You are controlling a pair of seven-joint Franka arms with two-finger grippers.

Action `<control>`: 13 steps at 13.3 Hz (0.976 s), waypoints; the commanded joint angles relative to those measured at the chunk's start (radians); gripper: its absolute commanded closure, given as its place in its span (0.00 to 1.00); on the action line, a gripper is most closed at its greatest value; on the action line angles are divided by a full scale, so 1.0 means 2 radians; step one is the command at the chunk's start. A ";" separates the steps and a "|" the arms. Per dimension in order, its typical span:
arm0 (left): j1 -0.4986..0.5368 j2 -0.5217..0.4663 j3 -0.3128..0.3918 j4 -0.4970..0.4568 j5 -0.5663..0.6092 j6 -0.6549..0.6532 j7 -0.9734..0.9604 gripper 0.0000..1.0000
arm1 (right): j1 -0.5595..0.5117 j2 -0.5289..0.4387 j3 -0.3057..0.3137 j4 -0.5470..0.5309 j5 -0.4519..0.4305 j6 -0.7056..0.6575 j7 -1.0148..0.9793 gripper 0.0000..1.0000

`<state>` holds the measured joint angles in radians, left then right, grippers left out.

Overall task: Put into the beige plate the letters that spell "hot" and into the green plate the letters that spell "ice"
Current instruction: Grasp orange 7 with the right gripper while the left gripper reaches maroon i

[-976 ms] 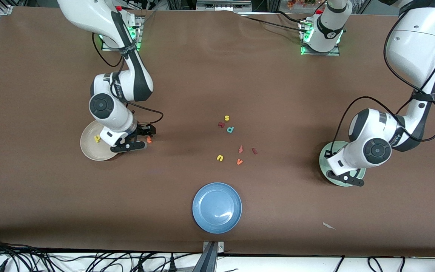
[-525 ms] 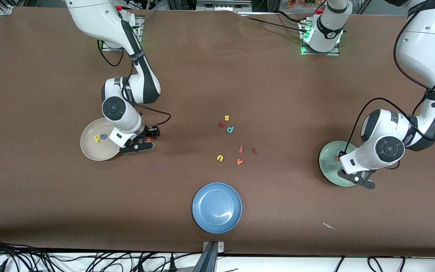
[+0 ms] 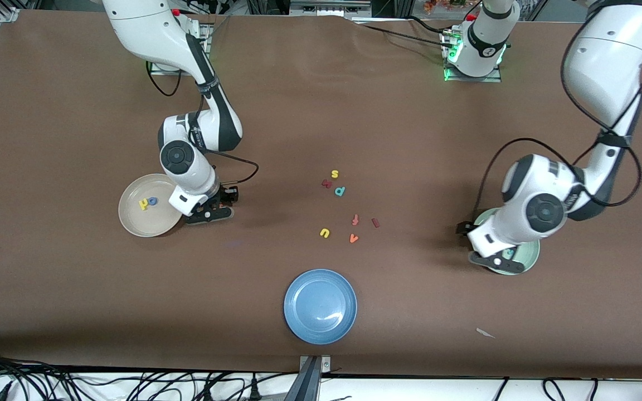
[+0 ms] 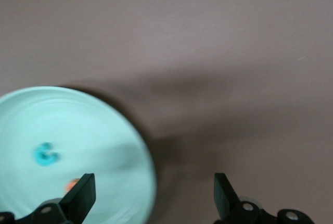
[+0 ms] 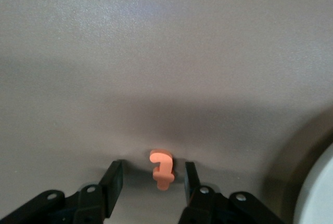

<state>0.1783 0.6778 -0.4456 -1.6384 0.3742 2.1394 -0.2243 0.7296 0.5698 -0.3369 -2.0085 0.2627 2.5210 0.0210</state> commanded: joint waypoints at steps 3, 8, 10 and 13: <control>-0.070 -0.003 0.004 -0.005 -0.040 -0.002 -0.145 0.00 | -0.002 -0.003 0.003 -0.010 0.005 0.010 -0.007 0.64; -0.132 0.031 0.005 0.018 -0.068 0.003 -0.298 0.00 | -0.002 -0.006 0.002 -0.010 0.006 0.006 -0.007 0.85; -0.152 0.053 0.006 0.043 -0.069 0.004 -0.353 0.00 | -0.002 -0.019 0.000 -0.009 0.006 0.001 -0.006 0.85; -0.168 0.076 0.006 0.074 -0.069 0.004 -0.404 0.00 | -0.003 -0.055 -0.034 -0.001 0.006 -0.064 -0.003 0.85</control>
<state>-0.1341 0.7857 -0.4450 -1.5697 0.2618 2.1600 -0.9848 0.7290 0.5326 -0.3654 -2.0055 0.2627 2.4735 0.0231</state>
